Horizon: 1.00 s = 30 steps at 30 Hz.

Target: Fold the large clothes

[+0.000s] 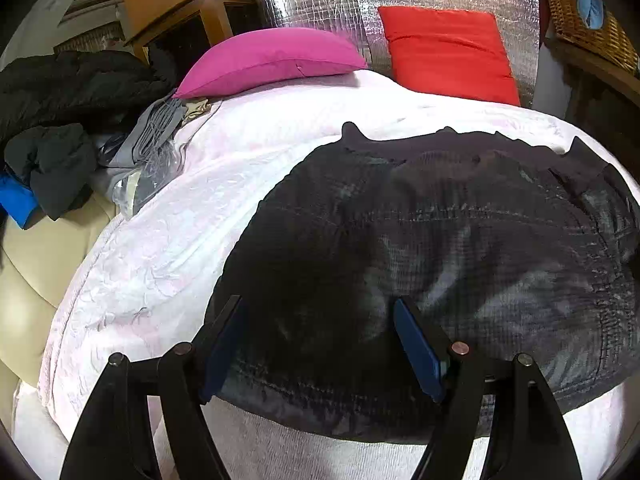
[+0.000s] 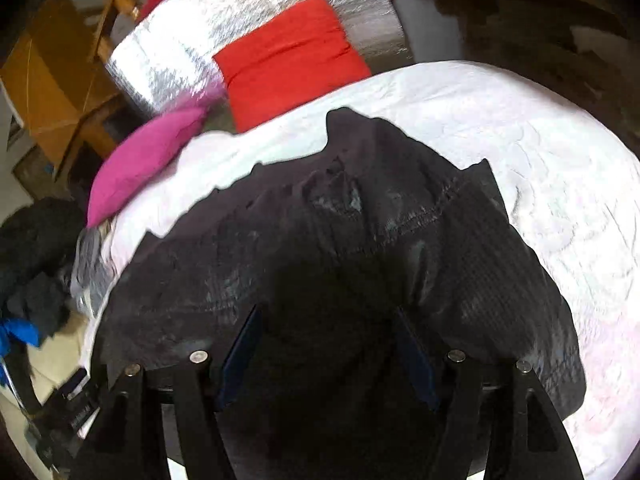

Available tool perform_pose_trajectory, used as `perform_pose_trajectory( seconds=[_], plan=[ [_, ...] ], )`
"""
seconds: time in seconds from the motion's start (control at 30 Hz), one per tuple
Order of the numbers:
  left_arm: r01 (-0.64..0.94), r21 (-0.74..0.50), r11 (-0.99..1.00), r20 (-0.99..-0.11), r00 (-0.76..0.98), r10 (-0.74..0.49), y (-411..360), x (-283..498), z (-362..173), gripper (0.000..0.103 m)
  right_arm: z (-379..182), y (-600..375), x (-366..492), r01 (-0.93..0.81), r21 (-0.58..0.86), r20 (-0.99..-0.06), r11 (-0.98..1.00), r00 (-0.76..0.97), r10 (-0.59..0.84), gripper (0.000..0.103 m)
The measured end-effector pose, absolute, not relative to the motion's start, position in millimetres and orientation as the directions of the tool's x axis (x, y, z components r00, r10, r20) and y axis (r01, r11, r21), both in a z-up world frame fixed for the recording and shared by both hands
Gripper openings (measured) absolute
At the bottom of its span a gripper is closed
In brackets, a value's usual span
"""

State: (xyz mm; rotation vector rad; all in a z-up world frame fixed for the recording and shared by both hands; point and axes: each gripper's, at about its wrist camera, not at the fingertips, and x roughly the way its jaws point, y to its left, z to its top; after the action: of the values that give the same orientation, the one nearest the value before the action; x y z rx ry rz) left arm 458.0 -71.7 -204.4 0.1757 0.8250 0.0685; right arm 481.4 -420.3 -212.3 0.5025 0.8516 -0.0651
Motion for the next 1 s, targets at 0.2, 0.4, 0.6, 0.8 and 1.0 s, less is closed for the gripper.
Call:
perform_pose_trajectory(
  seconds=[0.2, 0.4, 0.6, 0.8, 1.0],
  plan=[
    [0.009, 0.17, 0.985, -0.76, 0.638, 0.125, -70.9, 465.2, -212.0, 0.08, -221.0, -428.0, 486.7, 0.237, 0.4, -0.743, 0.885, 0.649, 0.162, 0.071],
    [0.011, 0.083, 0.996, -0.81, 0.584, 0.061, -54.3, 475.5, -212.3, 0.09, -222.2, -448.7, 480.0, 0.206, 0.511, -0.693, 0.835, 0.673, 0.258, 0.069],
    [-0.053, 0.007, 0.999, -0.762, 0.647, 0.04, -27.0, 463.8, -185.3, 0.09, -204.3, -494.5, 442.7, 0.225, 0.676, -0.577, 0.701, 0.753, 0.315, 0.068],
    [-0.061, -0.032, 0.998, -0.736, 0.677, 0.017, -15.2, 458.8, -172.3, 0.09, -197.8, -511.5, 421.3, 0.201, 0.723, -0.52, 0.661, 0.789, 0.329, 0.068],
    [-0.088, -0.051, 0.995, -0.841, 0.541, 0.004, -17.9, 481.9, -206.7, 0.09, -229.8, -497.7, 446.3, 0.273, 0.704, -0.615, 0.656, 0.695, 0.372, 0.039]
  ],
)
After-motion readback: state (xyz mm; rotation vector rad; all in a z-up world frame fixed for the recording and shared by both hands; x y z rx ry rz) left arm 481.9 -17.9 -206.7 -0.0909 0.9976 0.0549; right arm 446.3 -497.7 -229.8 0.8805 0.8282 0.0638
